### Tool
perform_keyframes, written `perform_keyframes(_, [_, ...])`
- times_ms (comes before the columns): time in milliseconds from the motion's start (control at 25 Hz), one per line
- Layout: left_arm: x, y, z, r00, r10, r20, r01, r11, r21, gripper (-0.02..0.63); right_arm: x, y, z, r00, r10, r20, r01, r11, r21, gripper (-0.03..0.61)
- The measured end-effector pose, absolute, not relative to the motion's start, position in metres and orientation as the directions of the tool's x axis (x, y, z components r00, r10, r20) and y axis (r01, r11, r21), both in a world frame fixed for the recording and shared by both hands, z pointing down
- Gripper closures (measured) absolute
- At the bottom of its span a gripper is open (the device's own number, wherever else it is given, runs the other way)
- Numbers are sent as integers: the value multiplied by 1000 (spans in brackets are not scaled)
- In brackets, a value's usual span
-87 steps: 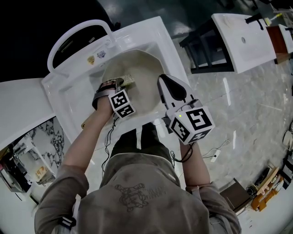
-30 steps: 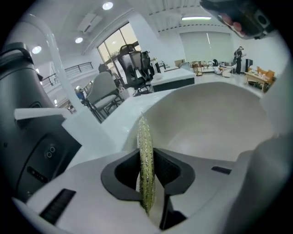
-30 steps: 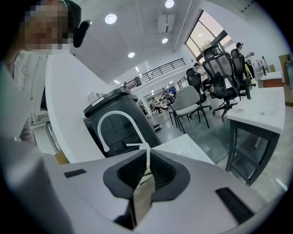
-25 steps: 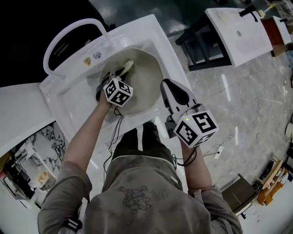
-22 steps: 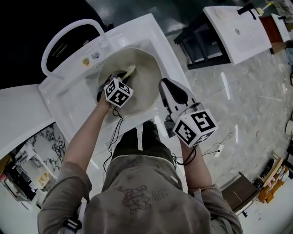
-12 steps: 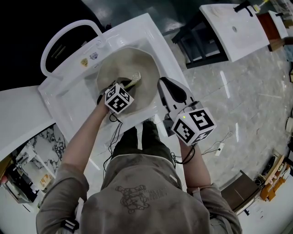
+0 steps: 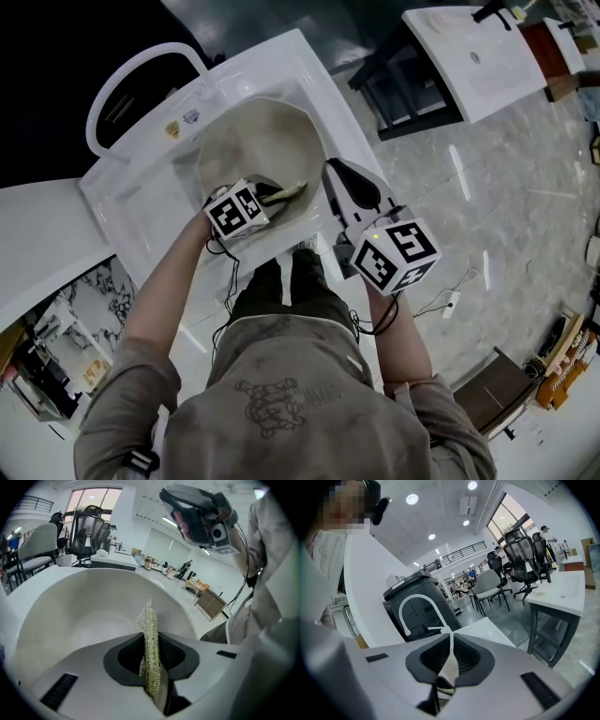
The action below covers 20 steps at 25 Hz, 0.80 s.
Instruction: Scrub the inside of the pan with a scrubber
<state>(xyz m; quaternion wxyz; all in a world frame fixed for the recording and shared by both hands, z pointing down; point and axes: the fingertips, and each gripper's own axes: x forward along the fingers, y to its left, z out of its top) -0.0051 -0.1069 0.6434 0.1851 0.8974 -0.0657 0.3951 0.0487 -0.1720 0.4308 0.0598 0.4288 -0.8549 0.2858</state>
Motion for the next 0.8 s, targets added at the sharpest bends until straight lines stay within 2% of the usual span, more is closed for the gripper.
perform_keyframes(160, [-3, -92, 631, 721, 101, 685, -225, -902, 369, 535, 51, -172, 427, -629, -704, 330, -755, 450, -478, 538])
perform_keyframes(400, [-8, -67, 603, 745, 223, 628, -77, -907, 414, 534, 52, -171, 422, -622, -712, 326, -755, 436, -489, 538])
perform_keyframes(480, [-12, -73, 588, 785, 206, 584, -85, -898, 431, 535, 52, -170, 420, -620, -715, 323, -756, 434, -490, 538])
perform_keyframes(560, [-20, -102, 574, 835, 59, 548, -197, -896, 397, 534, 52, -169, 418, -620, -717, 318, -755, 436, -490, 538])
perform_keyframes(640, [-35, -150, 566, 833, -199, 516, -412, -847, 337, 535, 53, -168, 415, -625, -715, 312, -754, 449, -479, 538])
perform_keyframes(720, [-61, -198, 568, 726, -456, 515, -640, -721, 264, 534, 54, -166, 414, -625, -714, 315, -759, 461, -460, 538])
perform_keyframes(800, [-95, -234, 580, 532, -635, 560, -815, -564, 135, 534, 54, -164, 416, -622, -713, 322, -764, 463, -450, 538])
